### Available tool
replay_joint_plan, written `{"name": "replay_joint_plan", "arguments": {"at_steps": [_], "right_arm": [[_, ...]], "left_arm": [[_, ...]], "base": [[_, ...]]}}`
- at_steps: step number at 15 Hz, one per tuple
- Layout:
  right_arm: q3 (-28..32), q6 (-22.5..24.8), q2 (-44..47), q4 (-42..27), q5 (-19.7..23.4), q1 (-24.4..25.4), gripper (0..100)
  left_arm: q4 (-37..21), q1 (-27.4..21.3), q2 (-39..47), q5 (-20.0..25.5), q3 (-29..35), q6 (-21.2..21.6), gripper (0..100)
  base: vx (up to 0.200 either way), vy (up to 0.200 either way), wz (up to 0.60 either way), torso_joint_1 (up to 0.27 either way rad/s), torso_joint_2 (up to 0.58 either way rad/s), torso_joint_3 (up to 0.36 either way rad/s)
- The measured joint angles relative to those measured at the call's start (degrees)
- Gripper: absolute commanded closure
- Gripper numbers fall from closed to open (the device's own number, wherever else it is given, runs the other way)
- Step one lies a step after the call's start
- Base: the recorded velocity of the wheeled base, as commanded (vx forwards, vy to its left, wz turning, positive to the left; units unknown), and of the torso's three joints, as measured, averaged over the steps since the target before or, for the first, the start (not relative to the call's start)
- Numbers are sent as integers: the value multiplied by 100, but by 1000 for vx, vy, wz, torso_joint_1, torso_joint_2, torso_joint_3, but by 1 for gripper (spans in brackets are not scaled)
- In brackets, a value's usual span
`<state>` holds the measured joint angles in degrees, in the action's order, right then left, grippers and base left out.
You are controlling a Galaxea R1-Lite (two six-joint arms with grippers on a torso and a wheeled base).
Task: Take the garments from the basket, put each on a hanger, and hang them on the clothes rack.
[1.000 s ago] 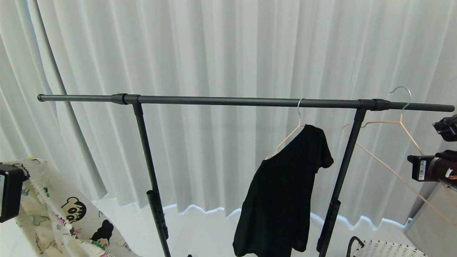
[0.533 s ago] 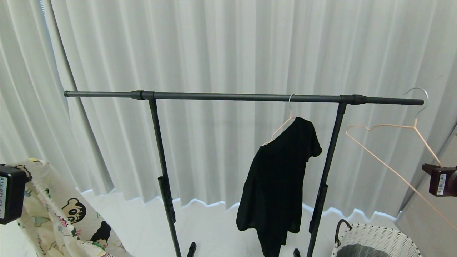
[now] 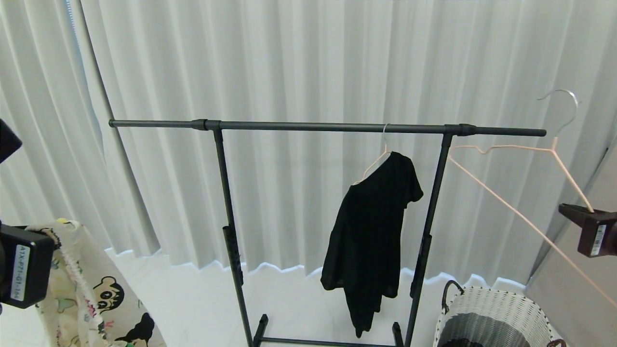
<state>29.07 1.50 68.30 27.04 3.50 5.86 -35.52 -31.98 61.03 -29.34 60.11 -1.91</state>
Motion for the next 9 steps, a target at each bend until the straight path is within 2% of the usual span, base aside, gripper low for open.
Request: {"name": "replay_joint_plan", "arguments": {"at_steps": [2,6,9], "right_arm": [[30,-101,-56,0,88,739,100],[39,-762,-94,-2,123,2633,100],[9,-1278,-87,-50,121,3969,100]], "left_arm": [[307,-160,223,-2,16,0,100],[734,-63,1187,-232,304,-101,100],[800,95,2070,-389,964,-657,100]], "base": [[0,0,0,0,0,0],[0,0,0,0,0,0],[0,0,0,0,0,0]]}}
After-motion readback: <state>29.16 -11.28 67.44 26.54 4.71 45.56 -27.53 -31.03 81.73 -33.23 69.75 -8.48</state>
